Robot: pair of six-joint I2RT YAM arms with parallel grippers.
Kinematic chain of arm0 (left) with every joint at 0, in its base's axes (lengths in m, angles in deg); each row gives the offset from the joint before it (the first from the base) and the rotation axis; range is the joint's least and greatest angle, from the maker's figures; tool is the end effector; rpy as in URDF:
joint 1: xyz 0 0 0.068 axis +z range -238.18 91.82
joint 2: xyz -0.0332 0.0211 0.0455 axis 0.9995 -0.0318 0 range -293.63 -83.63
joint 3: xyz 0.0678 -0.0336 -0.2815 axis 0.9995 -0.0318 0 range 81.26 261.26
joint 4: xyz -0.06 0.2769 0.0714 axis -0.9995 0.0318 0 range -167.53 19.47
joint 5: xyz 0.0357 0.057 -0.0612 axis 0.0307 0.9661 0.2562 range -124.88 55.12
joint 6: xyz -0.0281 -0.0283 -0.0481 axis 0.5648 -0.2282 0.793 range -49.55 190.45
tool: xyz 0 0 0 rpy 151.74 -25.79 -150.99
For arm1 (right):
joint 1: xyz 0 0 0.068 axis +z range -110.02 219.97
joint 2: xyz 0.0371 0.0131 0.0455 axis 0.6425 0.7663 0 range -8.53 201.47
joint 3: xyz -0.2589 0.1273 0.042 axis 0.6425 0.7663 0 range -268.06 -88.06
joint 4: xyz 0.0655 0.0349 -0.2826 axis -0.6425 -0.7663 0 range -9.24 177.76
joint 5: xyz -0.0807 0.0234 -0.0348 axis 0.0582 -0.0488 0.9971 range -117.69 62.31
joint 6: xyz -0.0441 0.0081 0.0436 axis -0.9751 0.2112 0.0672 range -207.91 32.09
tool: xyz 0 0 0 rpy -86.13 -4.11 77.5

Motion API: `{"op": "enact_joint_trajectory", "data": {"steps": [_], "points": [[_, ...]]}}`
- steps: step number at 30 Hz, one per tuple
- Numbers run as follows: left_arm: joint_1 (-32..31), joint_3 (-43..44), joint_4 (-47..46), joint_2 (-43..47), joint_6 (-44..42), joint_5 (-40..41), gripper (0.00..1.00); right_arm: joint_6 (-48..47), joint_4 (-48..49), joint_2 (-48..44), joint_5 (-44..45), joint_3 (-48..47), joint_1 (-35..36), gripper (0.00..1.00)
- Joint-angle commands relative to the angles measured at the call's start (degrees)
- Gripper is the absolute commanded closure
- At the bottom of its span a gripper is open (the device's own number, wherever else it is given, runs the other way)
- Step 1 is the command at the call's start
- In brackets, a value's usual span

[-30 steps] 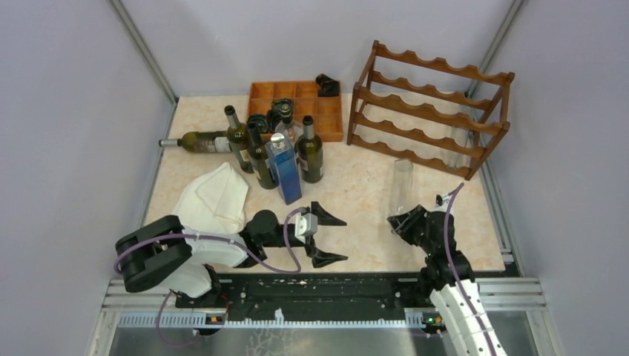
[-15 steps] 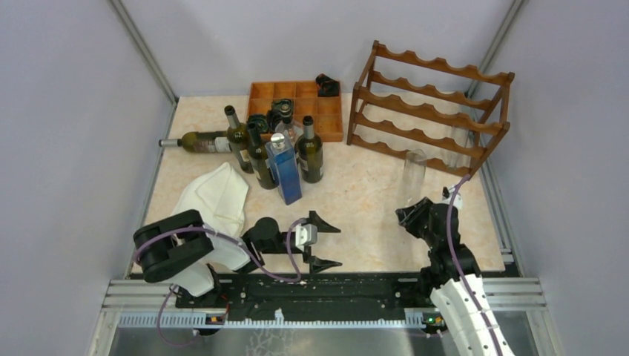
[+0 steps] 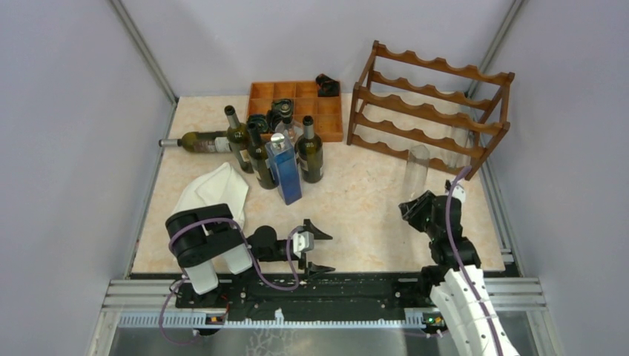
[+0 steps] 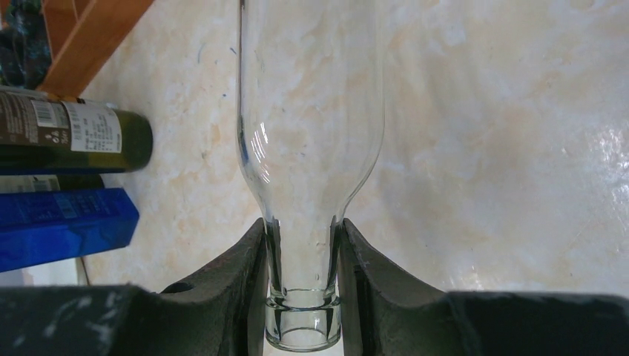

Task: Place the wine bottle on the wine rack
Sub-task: Place the wine bottle in the wine rack.

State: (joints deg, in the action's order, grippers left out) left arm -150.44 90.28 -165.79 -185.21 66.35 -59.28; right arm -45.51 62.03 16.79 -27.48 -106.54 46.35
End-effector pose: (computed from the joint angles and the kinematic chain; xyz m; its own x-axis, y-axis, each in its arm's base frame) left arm 0.0949 -0.2229 0.1022 0.0366 0.0703 -0.9969 0.9977 0.0542 0.0405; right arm 0.1483 0.0164 0.1957 -0.4679 0.6262 -0.6236 0.2812 0.7745 0.5667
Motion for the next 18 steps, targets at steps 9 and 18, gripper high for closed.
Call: {"op": "enact_joint_trajectory", "data": {"steps": [9, 18], "points": [[-0.1, 0.1, -14.3, -1.5, 1.0, -0.8, 0.01, -2.7, 11.0, 2.5, -4.1, -4.7, -4.0, 1.0], [-0.1, 0.6, -14.4, -2.1, 1.1, -1.1, 0.01, -3.8, 13.5, 4.8, -6.7, -4.1, -6.2, 1.0]]}}
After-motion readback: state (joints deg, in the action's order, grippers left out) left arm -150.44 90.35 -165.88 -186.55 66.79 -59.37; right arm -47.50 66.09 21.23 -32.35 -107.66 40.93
